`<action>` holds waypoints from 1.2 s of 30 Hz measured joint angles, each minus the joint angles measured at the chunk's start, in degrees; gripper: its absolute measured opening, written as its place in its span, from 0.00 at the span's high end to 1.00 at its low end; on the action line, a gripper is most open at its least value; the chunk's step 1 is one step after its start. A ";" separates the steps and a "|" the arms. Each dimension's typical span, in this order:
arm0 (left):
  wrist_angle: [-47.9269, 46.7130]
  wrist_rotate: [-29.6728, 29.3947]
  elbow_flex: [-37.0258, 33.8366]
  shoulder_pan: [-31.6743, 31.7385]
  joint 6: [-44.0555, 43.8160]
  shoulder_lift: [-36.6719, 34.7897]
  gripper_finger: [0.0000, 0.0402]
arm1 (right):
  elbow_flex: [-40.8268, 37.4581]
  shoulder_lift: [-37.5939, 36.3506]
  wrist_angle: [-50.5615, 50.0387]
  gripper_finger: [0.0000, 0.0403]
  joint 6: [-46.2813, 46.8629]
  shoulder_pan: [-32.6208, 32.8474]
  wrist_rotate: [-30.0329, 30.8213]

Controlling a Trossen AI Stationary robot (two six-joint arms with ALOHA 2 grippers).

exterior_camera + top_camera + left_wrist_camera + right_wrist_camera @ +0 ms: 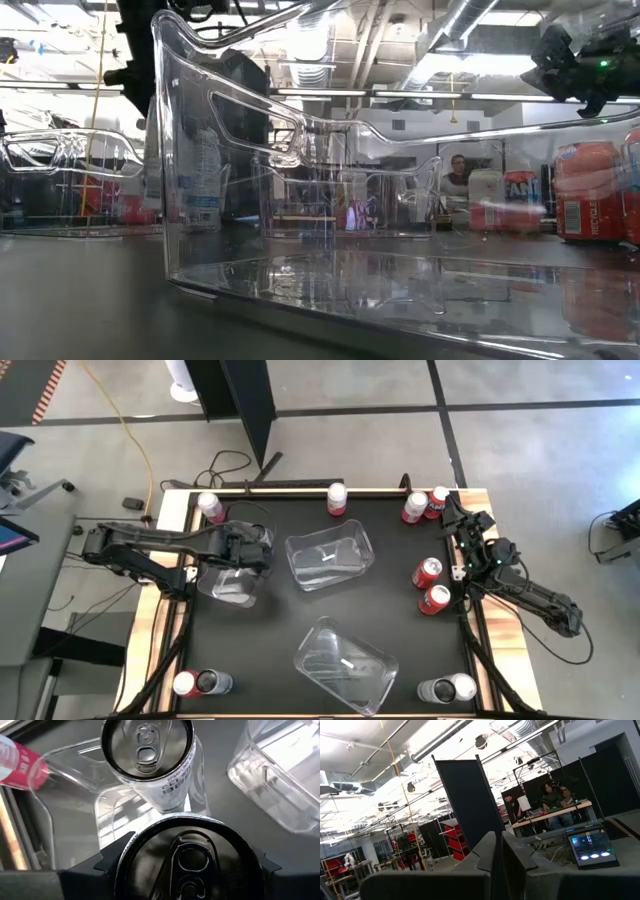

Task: Sort soda cans
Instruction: Put the top black soda can in the top left transparent bin

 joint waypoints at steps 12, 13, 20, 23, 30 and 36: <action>7.61 -1.16 -5.06 0.00 -0.89 0.00 0.39 | 0.00 0.01 -0.01 0.88 -0.19 0.00 0.00; 8.22 -1.24 -5.53 0.00 -0.90 0.00 0.39 | 0.00 -0.01 -0.01 0.88 -0.17 0.00 0.00; 9.63 -1.35 -6.02 0.00 -0.19 -0.11 0.39 | 0.00 0.01 -0.02 0.88 -0.17 0.00 -0.01; 9.99 -1.35 -6.04 0.02 0.26 -0.05 0.35 | 0.00 0.01 -0.01 0.88 -0.15 0.00 0.00; 10.55 -1.77 -6.06 0.02 0.46 0.00 0.31 | 0.00 0.00 -0.03 0.88 -0.10 0.00 0.00; 10.72 -2.40 -6.11 0.02 0.44 0.04 0.30 | 0.00 0.01 -0.01 0.88 0.00 0.00 0.00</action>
